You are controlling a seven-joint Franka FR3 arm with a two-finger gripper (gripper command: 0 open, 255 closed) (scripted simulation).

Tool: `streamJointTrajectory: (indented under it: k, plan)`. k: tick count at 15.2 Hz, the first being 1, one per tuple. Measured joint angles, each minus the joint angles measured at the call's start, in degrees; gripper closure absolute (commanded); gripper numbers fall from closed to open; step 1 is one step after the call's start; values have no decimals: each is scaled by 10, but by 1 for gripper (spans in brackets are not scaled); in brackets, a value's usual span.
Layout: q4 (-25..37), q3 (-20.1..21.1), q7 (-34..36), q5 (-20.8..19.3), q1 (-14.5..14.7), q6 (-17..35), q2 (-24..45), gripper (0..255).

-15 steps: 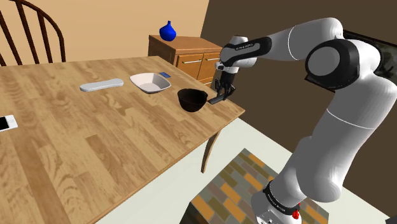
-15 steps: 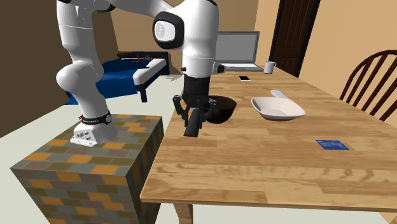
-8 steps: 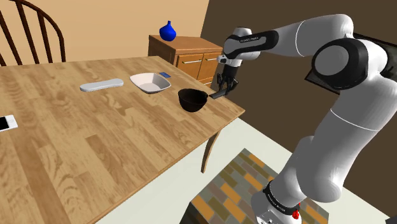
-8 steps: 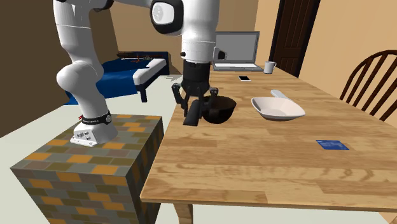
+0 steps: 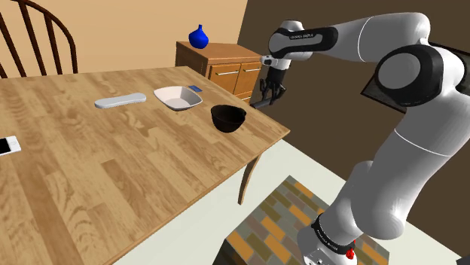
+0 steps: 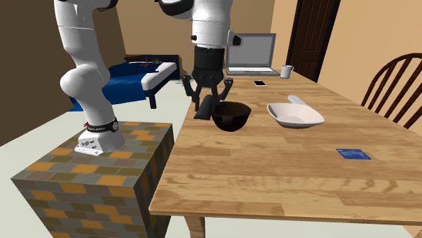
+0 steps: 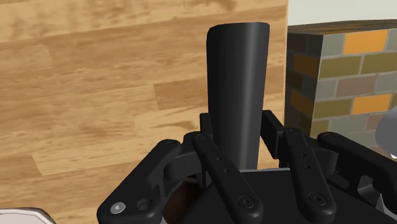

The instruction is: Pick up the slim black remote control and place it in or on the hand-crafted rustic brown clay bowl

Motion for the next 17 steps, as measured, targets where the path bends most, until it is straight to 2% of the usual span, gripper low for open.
streamJointTrajectory:
  k: [5, 12, 15, 17]
  plan:
    - [27, 12, 25, 3, 14, -24, 3, 255]
    - [75, 48, 92, 33, 50, -29, 55, 255]
    - [114, 61, 114, 49, 61, -40, 87, 255]
    - [112, 64, 118, 53, 63, -33, 93, 255]
